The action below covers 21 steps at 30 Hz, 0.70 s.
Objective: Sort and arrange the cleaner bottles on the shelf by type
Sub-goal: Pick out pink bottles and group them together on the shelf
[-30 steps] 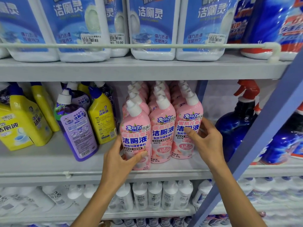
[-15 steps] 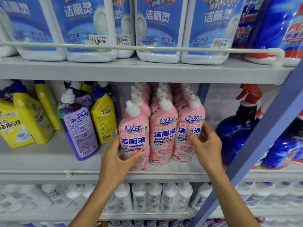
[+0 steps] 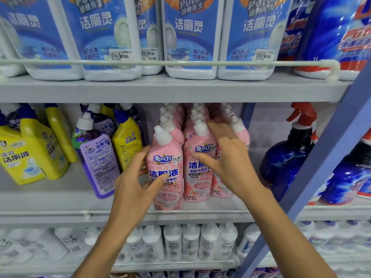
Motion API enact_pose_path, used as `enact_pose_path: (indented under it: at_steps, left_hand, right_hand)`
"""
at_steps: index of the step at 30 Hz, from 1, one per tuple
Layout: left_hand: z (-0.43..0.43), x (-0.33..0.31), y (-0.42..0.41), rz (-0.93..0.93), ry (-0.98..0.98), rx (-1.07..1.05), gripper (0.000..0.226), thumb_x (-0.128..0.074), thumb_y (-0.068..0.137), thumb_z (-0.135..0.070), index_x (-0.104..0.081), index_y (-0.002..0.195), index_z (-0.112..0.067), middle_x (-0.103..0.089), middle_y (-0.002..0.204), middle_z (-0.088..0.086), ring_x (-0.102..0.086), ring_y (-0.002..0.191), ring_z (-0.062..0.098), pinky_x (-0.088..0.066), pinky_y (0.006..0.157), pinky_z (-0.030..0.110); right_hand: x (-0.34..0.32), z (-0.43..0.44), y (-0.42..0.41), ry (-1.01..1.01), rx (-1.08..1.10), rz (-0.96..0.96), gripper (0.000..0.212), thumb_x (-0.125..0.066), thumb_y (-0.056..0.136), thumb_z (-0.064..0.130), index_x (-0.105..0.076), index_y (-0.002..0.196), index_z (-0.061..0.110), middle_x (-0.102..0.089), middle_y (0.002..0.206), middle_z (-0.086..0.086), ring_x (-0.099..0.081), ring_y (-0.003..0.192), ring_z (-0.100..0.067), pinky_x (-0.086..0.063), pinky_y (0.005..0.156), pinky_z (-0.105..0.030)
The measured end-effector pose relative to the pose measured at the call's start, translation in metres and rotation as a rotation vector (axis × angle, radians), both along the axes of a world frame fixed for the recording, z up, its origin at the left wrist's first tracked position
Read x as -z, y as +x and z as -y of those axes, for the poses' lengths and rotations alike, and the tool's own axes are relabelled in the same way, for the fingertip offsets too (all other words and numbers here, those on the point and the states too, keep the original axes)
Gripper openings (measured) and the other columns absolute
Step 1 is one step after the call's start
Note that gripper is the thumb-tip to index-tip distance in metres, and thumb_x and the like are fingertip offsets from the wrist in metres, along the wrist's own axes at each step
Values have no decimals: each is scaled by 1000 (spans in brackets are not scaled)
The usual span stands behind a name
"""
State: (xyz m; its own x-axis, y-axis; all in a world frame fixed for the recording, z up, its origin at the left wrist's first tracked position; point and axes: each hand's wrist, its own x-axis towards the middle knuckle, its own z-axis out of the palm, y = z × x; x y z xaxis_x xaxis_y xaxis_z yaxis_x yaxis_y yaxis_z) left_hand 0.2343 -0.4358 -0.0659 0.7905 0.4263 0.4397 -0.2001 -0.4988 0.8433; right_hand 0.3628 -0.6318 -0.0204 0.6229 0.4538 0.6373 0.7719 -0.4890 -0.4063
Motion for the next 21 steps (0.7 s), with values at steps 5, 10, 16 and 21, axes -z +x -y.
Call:
enact_pose_path:
  at_steps: [5, 10, 16, 21]
  left_hand:
    - [3, 1, 2, 12, 31, -26, 69, -86, 80, -15, -55, 140, -28, -71, 118, -14, -67, 103, -3, -50, 77, 4]
    - [10, 2, 5, 7, 39, -33, 70, -86, 80, -17, -54, 141, -29, -70, 120, -12, -64, 104, -7, -48, 76, 2]
    - [12, 1, 5, 2, 32, -37, 71, -85, 81, -20, -52, 142, -31, -69, 120, -17, -63, 105, -8, -48, 77, 2]
    - [3, -4, 0, 62, -63, -21, 55, -78, 88, -33, -57, 139, -31, -71, 117, -15, -68, 106, 1, -58, 86, 20]
  right_hand:
    - [-5, -11, 9, -50, 71, -47, 80, -87, 80, 38, -51, 146, 13, -60, 133, -7, -58, 122, -27, -49, 98, -38]
    - [3, -18, 8, -15, 141, -52, 79, -85, 80, 40, -49, 147, 14, -59, 136, -6, -57, 124, -27, -50, 98, -39]
    - [2, -19, 1, -11, 147, 1, 76, -85, 81, 37, -51, 145, 12, -60, 130, -9, -58, 119, -28, -52, 94, -39]
    - [-7, 17, -11, 262, 181, 188, 53, -79, 91, 34, -63, 132, 6, -68, 127, -6, -63, 116, -15, -47, 100, -21]
